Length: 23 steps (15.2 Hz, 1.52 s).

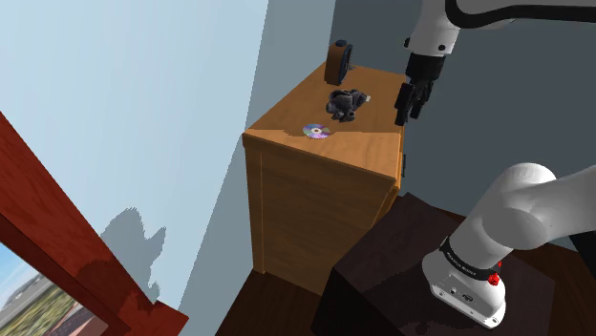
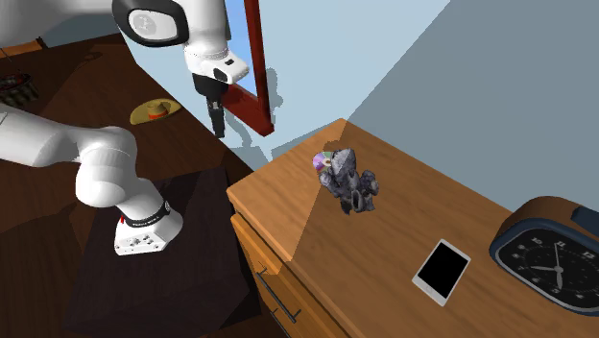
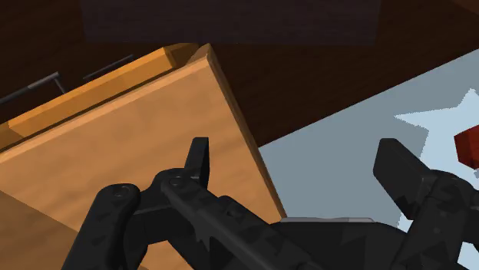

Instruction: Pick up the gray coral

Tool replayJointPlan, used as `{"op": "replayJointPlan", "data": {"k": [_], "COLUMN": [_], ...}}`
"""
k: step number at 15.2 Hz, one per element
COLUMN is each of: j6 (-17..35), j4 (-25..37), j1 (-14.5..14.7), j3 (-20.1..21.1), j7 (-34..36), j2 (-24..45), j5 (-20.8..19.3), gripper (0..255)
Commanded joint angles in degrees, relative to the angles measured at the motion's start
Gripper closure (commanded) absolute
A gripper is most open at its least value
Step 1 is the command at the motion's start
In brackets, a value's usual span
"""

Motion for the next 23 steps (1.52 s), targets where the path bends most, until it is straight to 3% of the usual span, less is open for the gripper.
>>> {"op": "replayJointPlan", "data": {"k": [1,12,23], "j6": [0.0,17.2,27.2], "j4": [0.0,8.9,22.9], "j1": [0.0,-5.4,-10.3], "j3": [0.0,1.2,-0.7], "j7": [0.0,16.0,31.1], "j2": [0.0,19.7,37.7], "j5": [0.0,1.0,-0.2], "gripper": [0,0,0]}}
